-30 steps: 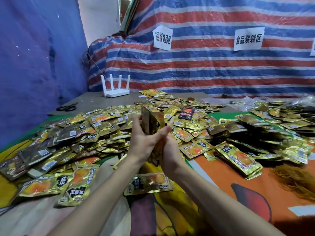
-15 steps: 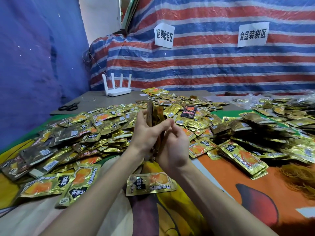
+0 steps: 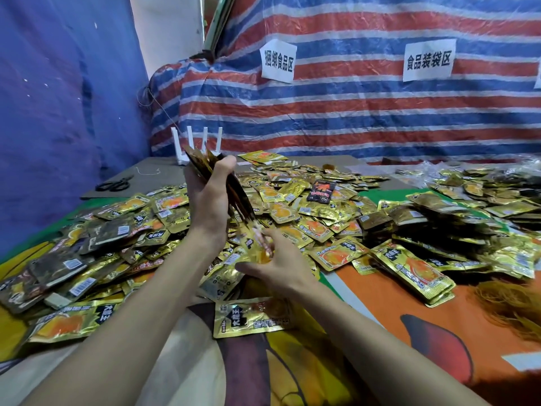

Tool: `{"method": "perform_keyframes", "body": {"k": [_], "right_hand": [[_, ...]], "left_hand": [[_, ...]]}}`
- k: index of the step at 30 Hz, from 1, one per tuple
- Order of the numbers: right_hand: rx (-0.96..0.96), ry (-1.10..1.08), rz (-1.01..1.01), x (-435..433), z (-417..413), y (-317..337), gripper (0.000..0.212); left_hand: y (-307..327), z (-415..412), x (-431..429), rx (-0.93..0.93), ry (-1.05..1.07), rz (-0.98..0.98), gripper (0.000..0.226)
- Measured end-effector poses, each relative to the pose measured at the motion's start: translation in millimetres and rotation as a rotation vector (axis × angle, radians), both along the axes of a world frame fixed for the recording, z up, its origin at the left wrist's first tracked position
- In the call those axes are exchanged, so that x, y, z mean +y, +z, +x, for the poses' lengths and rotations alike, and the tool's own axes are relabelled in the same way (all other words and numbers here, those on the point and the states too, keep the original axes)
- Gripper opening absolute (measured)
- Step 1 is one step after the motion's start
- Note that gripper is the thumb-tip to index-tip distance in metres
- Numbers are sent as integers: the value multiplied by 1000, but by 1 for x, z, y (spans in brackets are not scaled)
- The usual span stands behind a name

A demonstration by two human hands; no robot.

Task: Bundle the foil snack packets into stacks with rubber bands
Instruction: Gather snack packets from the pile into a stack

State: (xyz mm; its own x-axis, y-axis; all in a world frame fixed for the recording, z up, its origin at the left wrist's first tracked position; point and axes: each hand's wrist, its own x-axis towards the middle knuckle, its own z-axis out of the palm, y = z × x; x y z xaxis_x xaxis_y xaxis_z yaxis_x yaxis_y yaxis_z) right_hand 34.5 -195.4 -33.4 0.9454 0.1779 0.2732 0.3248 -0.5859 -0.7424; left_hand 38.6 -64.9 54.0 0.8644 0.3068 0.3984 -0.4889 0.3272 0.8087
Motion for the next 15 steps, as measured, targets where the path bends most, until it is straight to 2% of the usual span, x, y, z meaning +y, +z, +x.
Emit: {"method": "perform_keyframes", "body": {"k": [2,4,6,9,10,11,15], "right_hand": [[25,-107,-69,-3,1,1,101],[78,-32,-14,-4,0,6,112],[79,95,251,-4,-4,10,100],[146,236,829,-1,-9,16,81],[163,270,941,1,-9,17,70],[167,278,990,3,-9,19,61],[167,213,944,11,-13,20,59]], "left_hand": [[-2,-3,2,-73,20,105,62],[-14,-3,3,-144,63,279,73],[-36,-2,4,-197,89,428,80],[-69,-5,2,-151,1,497,94],[-78,-7,-1,-129,-34,517,95],[-86,-10,-5,-101,-70,526,94],[-99,-12,-12,54,-198,462,77]]}}
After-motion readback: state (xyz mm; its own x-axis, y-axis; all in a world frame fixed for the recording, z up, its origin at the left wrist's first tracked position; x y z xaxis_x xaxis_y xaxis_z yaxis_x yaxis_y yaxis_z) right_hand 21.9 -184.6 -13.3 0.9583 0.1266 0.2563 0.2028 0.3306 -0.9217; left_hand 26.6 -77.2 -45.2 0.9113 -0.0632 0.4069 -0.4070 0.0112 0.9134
